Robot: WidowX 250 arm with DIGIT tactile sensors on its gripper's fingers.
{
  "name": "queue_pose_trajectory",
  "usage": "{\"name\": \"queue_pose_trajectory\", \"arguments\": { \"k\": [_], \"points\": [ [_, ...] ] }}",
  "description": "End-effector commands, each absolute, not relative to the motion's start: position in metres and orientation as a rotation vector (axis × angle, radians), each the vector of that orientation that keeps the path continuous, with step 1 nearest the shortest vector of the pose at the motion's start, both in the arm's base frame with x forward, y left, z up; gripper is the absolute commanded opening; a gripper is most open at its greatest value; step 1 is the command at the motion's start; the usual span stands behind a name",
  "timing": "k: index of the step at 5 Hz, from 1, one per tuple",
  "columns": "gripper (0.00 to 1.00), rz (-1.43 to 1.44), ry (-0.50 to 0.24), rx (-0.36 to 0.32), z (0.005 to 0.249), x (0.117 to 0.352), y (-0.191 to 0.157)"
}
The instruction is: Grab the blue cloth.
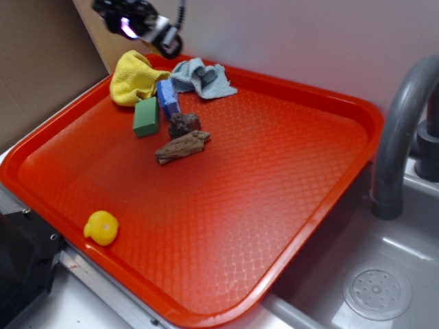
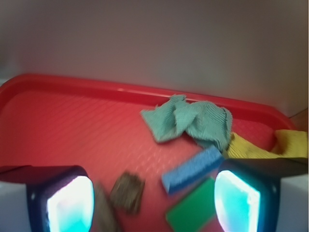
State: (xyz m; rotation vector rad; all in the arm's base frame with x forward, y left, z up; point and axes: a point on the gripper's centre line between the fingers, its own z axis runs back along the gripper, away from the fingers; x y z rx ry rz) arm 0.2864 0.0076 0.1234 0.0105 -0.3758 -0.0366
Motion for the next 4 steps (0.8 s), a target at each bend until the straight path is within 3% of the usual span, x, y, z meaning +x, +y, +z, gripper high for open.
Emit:
{"name": "queue_pose_trajectory", "arguments": {
  "k": [1, 2, 3, 4],
  "points": [
    [1.00, 0.107, -0.486, 0.057, 0.093, 0.347, 0.024],
    [1.00, 0.126, -0.453, 0.181, 0.069, 0.363, 0.029],
    [1.00, 0.095, -0.415, 0.048, 0.049, 0.371, 0.034],
    [1.00, 0.122, -0.388, 0.068, 0.048, 0.372, 0.044]
  ]
}}
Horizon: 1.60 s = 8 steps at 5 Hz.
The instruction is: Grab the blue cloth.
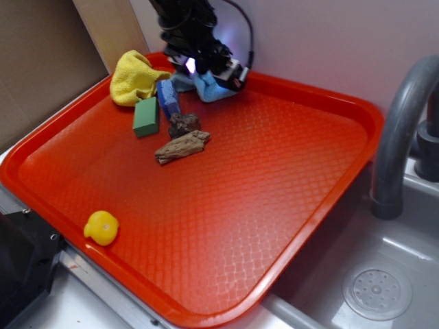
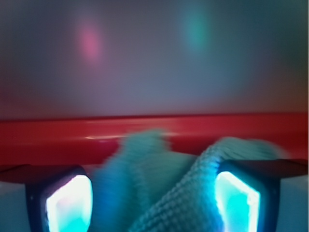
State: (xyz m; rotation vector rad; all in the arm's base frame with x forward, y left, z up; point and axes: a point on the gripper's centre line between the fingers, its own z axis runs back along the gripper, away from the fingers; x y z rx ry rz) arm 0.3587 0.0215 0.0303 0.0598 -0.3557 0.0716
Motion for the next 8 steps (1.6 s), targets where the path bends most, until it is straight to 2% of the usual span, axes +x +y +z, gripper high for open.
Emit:
{"name": "queue_pose_trajectory", "arguments": {
  "k": [1, 2, 3, 4, 5, 6, 7, 8],
  "points": [
    [0.00, 0.150, -0.356, 0.062, 0.042, 0.372, 0.050],
    [0.00, 0.150, -0.369, 0.062, 0.049, 0.367, 0.052],
    [0.00, 0.135, -0.367, 0.033, 0.051, 0.364, 0.051],
    [0.00, 0.113, -0.299, 0.046, 0.056, 0.360, 0.048],
    [0.00, 0.083, -0.204, -0.024, 0.104, 0.323, 0.020],
    [0.00, 0.005, -0.269, -0.095, 0.154, 0.284, -0.015],
    [0.00, -0.110, -0.274, -0.140, 0.204, 0.249, -0.034],
    [0.00, -0.291, -0.187, -0.287, 0.258, 0.229, -0.041]
  ]
}}
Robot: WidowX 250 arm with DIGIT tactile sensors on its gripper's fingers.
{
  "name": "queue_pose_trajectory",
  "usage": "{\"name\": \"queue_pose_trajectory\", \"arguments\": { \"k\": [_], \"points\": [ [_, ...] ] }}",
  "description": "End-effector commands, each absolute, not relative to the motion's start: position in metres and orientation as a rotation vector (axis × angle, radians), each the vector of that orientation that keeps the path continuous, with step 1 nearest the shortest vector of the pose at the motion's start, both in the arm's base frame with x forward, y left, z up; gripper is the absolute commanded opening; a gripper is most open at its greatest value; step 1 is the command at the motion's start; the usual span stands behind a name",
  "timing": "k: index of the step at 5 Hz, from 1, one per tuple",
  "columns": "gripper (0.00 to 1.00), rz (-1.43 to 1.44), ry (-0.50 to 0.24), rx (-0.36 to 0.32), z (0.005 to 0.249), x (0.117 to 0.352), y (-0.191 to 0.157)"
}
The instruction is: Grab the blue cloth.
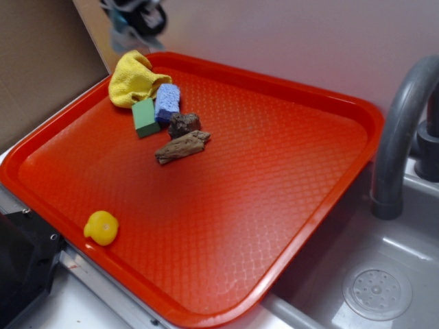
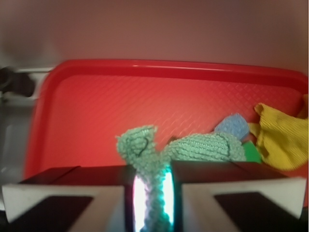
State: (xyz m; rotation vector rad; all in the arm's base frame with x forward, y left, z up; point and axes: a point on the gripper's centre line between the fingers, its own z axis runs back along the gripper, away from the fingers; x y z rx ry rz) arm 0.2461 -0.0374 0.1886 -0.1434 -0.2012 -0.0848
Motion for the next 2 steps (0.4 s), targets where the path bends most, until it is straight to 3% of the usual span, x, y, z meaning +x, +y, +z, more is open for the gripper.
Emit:
{"name": "queue_pose_trajectory", "arguments": {
  "k": [1, 2],
  "points": [
    [0.00, -0.306, -0.160, -0.282, 0.2797, 0.2245, -0.0457],
    [0.00, -0.292, -0.184, -0.241, 0.2710, 0.2309, -0.0471]
  ]
}}
